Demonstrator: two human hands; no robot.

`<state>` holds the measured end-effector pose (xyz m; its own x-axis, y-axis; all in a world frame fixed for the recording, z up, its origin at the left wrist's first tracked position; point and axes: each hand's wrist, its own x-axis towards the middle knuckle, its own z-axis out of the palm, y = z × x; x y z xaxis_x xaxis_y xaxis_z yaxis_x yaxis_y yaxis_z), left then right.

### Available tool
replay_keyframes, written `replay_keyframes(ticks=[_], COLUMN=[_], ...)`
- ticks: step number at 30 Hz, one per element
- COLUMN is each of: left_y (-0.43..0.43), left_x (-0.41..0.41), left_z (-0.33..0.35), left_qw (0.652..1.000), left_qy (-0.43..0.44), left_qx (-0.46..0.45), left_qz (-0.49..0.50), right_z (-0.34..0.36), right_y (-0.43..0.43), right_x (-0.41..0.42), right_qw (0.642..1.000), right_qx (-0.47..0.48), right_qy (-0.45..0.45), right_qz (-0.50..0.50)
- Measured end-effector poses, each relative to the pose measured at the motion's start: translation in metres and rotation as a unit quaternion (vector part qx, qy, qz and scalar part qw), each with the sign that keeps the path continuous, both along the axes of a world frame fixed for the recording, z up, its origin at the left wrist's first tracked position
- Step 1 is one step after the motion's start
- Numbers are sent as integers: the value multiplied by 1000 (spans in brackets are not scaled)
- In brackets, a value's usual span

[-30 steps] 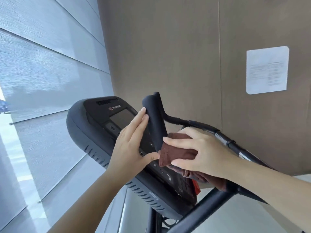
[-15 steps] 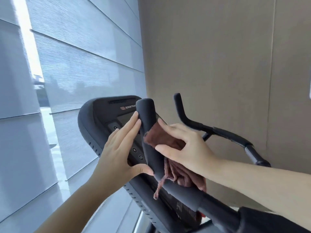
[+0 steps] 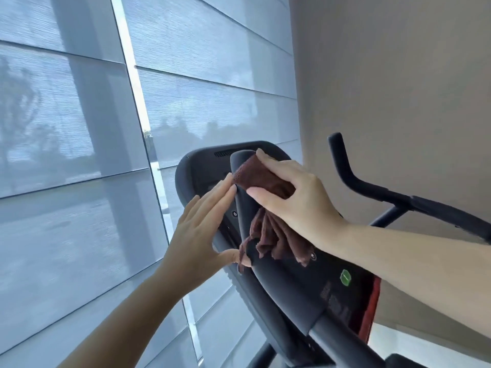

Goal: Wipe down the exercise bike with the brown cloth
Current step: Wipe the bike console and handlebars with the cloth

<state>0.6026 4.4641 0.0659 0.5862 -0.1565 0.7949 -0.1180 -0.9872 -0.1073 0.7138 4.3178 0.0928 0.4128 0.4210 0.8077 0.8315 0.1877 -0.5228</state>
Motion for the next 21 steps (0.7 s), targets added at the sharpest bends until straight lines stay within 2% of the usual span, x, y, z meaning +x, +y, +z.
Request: replay_keyframes(ticks=[7,9,12,14,18,21], left_y=[-6,-7,-9,-10,-10,-10], left_x=[-3,-5,-7,-8,-8,-6], left_z=[2,2,1,2,2,2], left_qw=[1000,999,999,999,998,999], left_qy=[3,5,13,20,25,29], left_qx=[-6,5,11,4,12,2], left_qz=[23,32,39,41,48,43], right_z=[-48,-41,-18,-8,-24,-48], right_y=[-30,-28,-13,-2,1,-15], right_x=[2,5,10,9,5,11], right_qw=[990,993,997,998,994,986], right_qx=[-122,-94,13,43,12,-66], right_qy=[18,37,78,53,82,95], right_qz=[72,66,26,12,78,122])
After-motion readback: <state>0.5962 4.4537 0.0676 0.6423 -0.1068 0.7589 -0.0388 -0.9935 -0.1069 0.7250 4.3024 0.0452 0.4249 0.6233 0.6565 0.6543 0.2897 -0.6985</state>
